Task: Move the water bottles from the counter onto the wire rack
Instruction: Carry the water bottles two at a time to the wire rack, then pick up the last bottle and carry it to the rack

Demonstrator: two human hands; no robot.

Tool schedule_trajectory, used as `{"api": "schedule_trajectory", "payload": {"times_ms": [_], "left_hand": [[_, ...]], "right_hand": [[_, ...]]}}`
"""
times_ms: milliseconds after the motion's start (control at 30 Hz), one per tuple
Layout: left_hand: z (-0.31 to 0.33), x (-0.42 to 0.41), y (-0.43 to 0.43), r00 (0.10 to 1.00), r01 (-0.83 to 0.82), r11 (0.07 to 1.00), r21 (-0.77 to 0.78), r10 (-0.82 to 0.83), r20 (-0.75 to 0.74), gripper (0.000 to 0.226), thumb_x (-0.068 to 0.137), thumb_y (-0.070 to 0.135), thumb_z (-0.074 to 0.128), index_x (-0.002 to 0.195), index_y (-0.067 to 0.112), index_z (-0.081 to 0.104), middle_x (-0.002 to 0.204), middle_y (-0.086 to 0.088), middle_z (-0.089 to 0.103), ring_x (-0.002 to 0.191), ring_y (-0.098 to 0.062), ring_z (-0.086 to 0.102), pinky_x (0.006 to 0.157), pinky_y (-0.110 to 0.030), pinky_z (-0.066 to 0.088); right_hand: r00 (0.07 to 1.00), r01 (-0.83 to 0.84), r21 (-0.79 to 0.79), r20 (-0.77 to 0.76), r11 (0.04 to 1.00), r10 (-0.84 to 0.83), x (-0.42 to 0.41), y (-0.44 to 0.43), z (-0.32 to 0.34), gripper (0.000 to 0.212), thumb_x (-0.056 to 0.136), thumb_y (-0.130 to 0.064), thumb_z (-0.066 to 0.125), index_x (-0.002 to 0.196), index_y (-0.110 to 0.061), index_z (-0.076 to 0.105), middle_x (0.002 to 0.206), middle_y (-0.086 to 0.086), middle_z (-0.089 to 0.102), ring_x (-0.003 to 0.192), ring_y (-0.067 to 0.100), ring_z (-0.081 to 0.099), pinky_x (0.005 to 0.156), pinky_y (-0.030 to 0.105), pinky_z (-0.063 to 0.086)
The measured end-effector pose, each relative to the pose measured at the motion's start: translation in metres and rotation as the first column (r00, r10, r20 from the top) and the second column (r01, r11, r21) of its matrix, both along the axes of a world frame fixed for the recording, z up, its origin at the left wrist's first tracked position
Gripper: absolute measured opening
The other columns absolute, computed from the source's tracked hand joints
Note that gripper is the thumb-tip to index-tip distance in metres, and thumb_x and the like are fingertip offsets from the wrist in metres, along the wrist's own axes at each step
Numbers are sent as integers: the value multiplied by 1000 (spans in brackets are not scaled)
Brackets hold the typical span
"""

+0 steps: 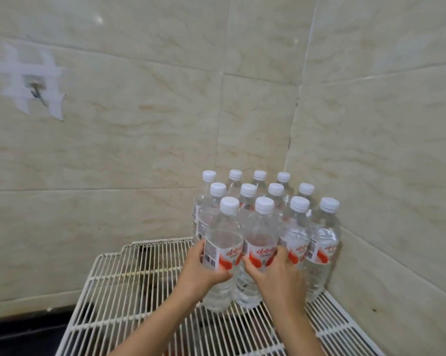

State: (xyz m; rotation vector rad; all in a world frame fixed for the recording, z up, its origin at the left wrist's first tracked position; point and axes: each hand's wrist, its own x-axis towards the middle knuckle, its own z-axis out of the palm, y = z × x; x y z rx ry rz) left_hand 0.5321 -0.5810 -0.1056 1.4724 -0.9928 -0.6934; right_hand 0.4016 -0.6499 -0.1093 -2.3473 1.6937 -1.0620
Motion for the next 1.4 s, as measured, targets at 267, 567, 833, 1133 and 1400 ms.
{"api": "schedule_trajectory", "payload": {"times_ms": [267, 567, 833, 1133, 1400], "left_hand": [[-4, -5, 7, 998, -66, 998, -19, 66, 7, 80, 66, 5, 76, 125, 36, 31, 132, -6, 47, 98, -8, 56, 81, -26, 52], [-1, -8, 52, 962, -230, 971, 66, 216, 168, 82, 76, 18, 71, 143, 26, 23, 141, -11, 43, 124, -24, 46, 94, -34, 43], [-23, 17, 197, 774, -607, 790, 87, 563, 291, 43, 85, 17, 61, 126, 12, 51, 130, -11, 55, 117, -25, 52, 97, -39, 42], [-71, -23, 406, 319, -948, 280, 153, 860, 398, 35, 86, 17, 59, 120, 8, 55, 123, -16, 58, 114, -29, 54, 91, -39, 42], [-86, -132, 580, -35, -969, -149, 199, 874, 485, 35, 83, 12, 61, 117, 0, 58, 123, -21, 59, 115, -34, 53, 96, -38, 40]], "right_hand": [[987, -83, -109, 126, 991, 97, -1, 5, -12, 80, 78, -54, 60, 137, -12, 24, 99, 13, 69, 71, 26, 70, 55, 35, 56], [831, -475, -509, 8, 718, 556, 7, 17, -26, 23, 85, -27, 45, 75, -15, 62, 39, -8, 41, 41, -4, 20, 38, -1, 3], [505, -852, 24, -229, 524, 832, 26, 48, -32, 59, 82, -54, 21, 96, -16, 65, 75, -10, 57, 61, 1, 46, 56, 18, 35], [93, -996, -38, -299, 85, 950, 71, 203, -37, 62, 76, -56, 28, 96, -17, 71, 98, 1, 73, 93, 19, 67, 80, 29, 51], [-233, -940, 323, -361, -113, 903, 70, 370, -73, 51, 92, -49, 38, 137, -24, 42, 143, 0, 39, 136, 16, 29, 109, 35, 24]]}}
